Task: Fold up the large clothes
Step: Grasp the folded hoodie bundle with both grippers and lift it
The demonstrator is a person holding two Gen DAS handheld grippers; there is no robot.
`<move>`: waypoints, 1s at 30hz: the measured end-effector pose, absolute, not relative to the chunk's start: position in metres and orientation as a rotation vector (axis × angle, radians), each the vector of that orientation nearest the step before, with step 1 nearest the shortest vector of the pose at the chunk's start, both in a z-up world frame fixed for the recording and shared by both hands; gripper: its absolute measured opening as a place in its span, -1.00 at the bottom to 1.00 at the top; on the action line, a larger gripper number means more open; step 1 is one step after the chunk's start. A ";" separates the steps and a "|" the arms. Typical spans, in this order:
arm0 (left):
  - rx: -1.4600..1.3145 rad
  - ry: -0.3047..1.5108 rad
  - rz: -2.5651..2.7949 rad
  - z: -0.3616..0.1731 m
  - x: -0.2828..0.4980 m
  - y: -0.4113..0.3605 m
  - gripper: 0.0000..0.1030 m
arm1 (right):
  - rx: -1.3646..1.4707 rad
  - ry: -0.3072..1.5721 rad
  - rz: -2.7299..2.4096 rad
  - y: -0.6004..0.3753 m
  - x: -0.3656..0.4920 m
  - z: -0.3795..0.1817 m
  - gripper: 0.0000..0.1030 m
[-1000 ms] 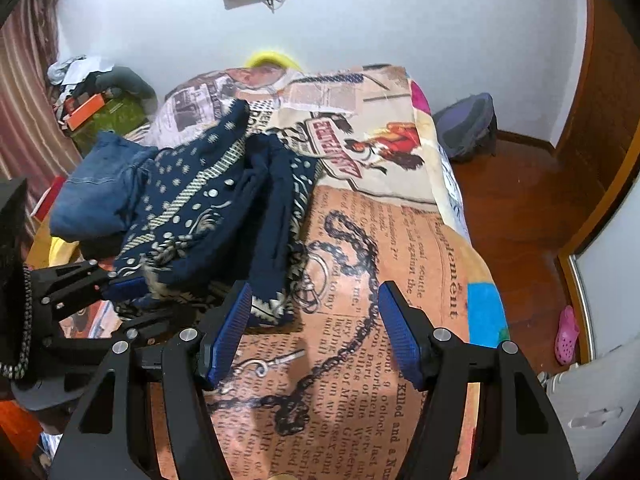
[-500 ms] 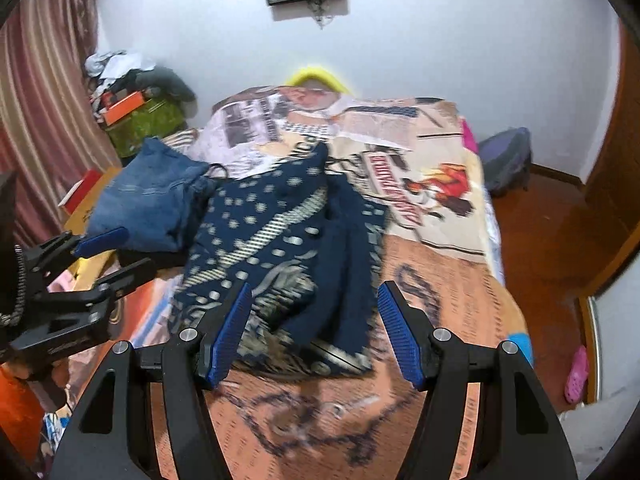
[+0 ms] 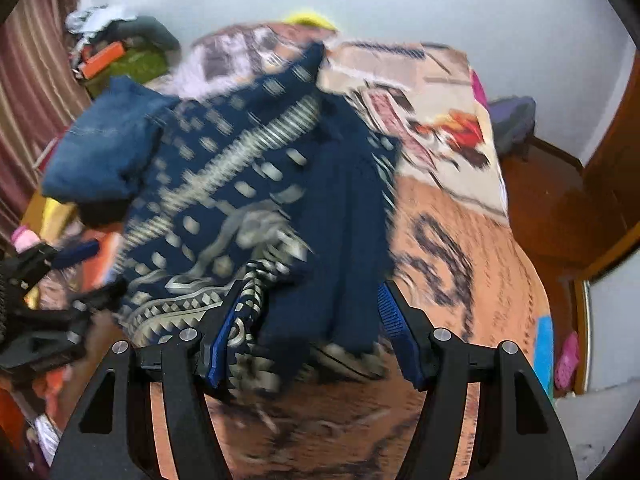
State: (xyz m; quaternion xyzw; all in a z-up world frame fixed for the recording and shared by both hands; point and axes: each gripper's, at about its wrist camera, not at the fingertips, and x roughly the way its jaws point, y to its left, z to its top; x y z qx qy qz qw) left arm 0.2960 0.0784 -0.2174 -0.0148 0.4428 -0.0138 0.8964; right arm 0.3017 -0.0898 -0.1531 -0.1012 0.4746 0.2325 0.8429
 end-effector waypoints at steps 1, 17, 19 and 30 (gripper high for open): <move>-0.028 0.922 -0.034 -0.221 0.294 0.077 0.25 | -0.210 1.018 0.490 -0.095 0.302 -0.158 0.20; -0.018 0.855 0.063 -0.188 0.268 0.087 0.29 | -0.210 0.967 0.500 -0.099 0.283 -0.128 0.31; -0.045 0.841 0.092 -0.180 0.274 0.099 0.29 | -0.222 0.937 0.529 -0.089 0.284 -0.118 0.31; -0.314 0.910 0.041 -0.198 0.324 0.147 0.29 | -0.293 0.964 0.550 -0.045 0.323 -0.143 0.38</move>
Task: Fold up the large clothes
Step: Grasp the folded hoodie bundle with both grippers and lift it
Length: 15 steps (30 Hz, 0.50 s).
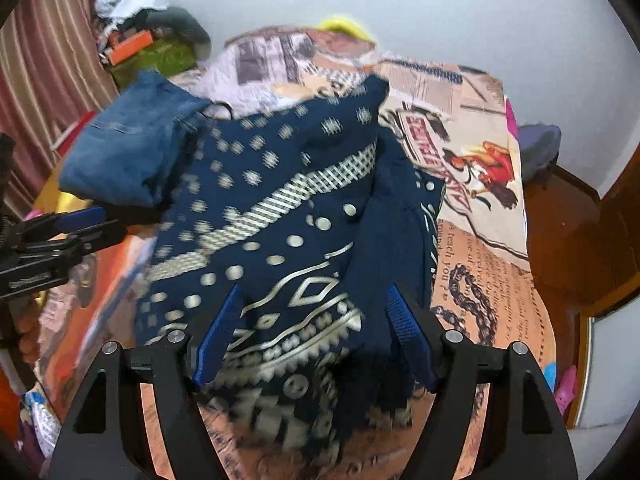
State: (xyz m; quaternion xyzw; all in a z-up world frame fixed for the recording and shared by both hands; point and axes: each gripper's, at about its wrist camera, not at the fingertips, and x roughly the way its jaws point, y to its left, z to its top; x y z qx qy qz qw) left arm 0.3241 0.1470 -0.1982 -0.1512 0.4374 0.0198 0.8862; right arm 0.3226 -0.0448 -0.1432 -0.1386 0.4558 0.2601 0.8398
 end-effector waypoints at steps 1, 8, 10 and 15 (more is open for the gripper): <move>-0.340 0.927 0.015 -0.205 0.329 0.147 0.29 | -0.293 0.972 0.541 -0.047 0.327 -0.148 0.38; -0.573 0.966 -0.117 -0.236 0.353 0.154 0.30 | -0.178 1.011 0.631 -0.079 0.345 -0.157 0.38; -0.655 0.982 -0.149 -0.244 0.361 0.158 0.31 | -0.161 1.020 0.653 -0.082 0.347 -0.158 0.38; -0.746 1.007 -0.190 -0.260 0.379 0.155 0.43 | -0.139 1.022 0.622 -0.085 0.356 -0.161 0.39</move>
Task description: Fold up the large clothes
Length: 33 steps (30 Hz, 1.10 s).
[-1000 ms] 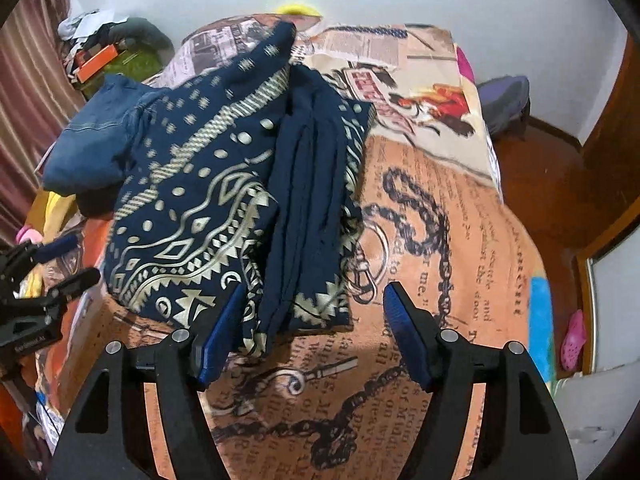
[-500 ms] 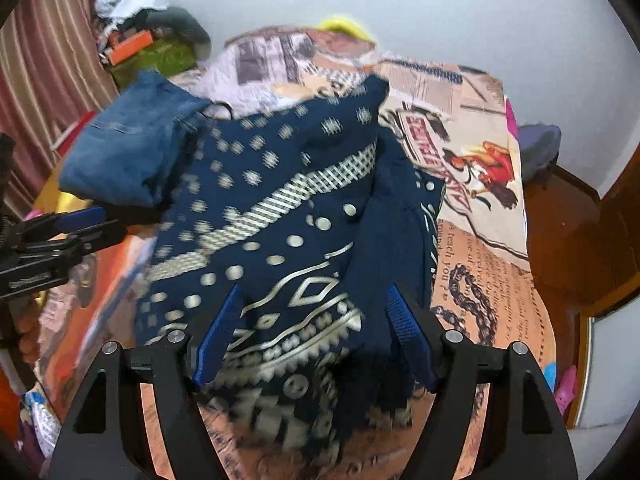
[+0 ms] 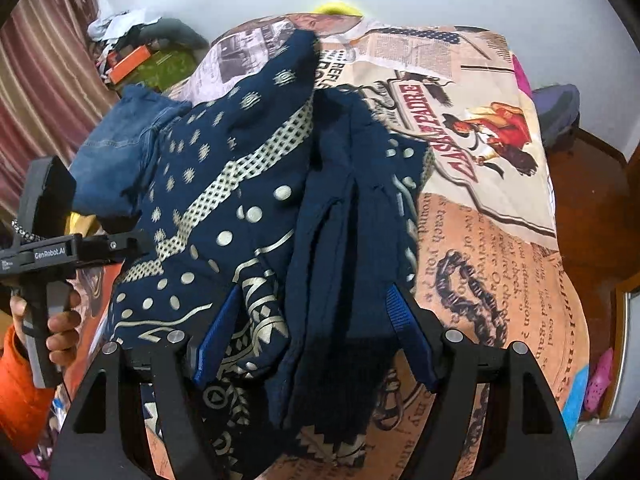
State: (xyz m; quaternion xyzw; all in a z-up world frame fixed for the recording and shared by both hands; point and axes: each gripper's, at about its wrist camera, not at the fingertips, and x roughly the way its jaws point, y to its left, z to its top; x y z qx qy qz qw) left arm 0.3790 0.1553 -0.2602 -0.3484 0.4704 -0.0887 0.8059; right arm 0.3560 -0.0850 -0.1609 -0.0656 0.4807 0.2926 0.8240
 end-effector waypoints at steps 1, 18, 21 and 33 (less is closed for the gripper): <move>-0.746 1.006 -0.194 -0.261 0.381 0.153 0.46 | -0.136 1.026 0.599 -0.087 0.359 -0.163 0.59; -0.720 0.983 -0.206 -0.248 0.380 0.141 0.21 | 0.035 1.125 0.682 -0.078 0.367 -0.169 -0.15; -0.666 0.961 -0.214 -0.225 0.367 0.137 0.04 | 0.139 1.188 0.676 -0.089 0.372 -0.168 -0.40; -0.528 0.778 -0.214 -0.109 0.325 0.169 -0.15 | 0.173 1.059 0.715 -0.053 0.337 -0.094 -0.51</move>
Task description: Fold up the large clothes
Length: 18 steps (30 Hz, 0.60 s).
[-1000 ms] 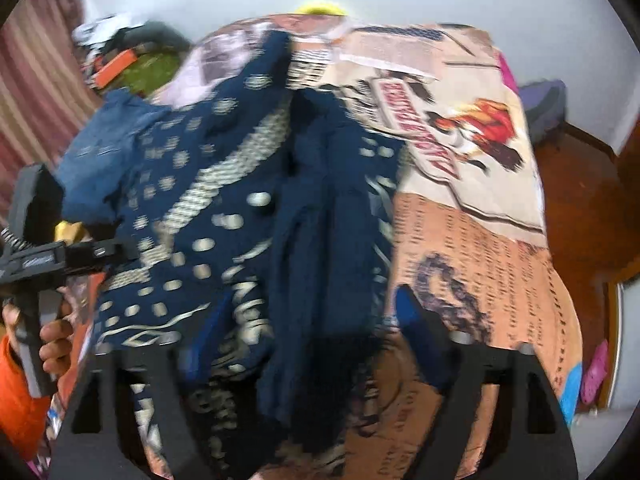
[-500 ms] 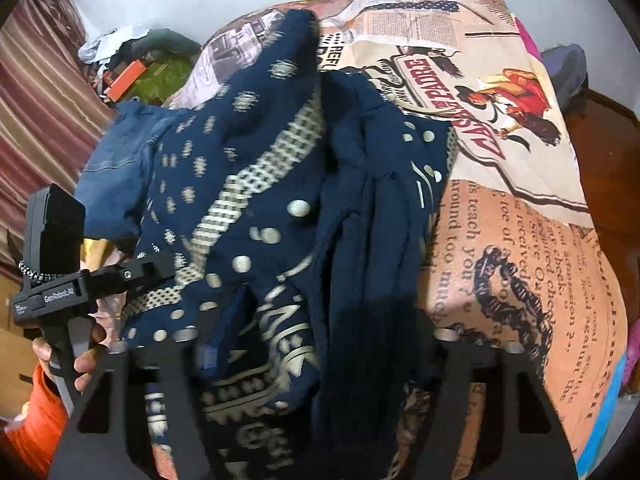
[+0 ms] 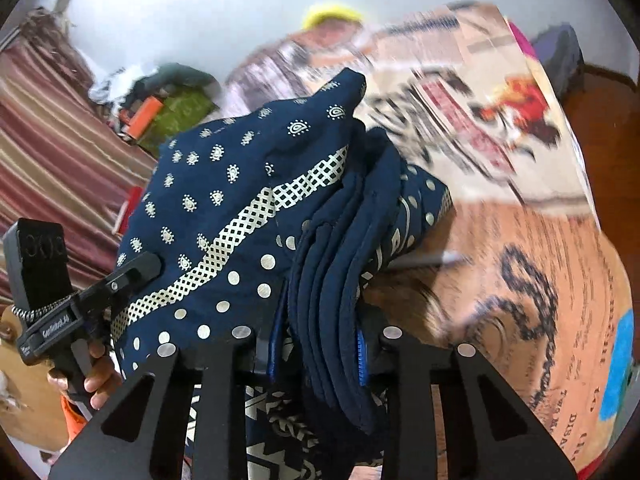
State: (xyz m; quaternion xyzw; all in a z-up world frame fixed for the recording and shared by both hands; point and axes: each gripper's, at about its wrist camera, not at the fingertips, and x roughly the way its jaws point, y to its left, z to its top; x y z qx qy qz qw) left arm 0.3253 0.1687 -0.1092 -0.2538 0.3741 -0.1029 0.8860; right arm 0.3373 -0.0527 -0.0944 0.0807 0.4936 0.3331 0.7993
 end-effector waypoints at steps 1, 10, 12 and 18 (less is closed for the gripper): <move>-0.521 0.758 -0.208 -0.099 0.320 0.178 -0.15 | 0.173 1.030 0.726 -0.043 0.335 -0.084 -0.51; -0.450 0.625 -0.102 -0.036 0.298 0.261 -0.15 | 0.110 0.843 0.836 0.053 0.326 -0.041 -0.52; -0.454 0.615 -0.075 -0.033 0.296 0.284 -0.15 | 0.105 0.825 0.861 0.076 0.329 -0.042 -0.52; -0.431 0.624 0.023 -0.040 0.303 0.349 -0.15 | 0.096 0.840 0.907 0.146 0.346 -0.068 -0.52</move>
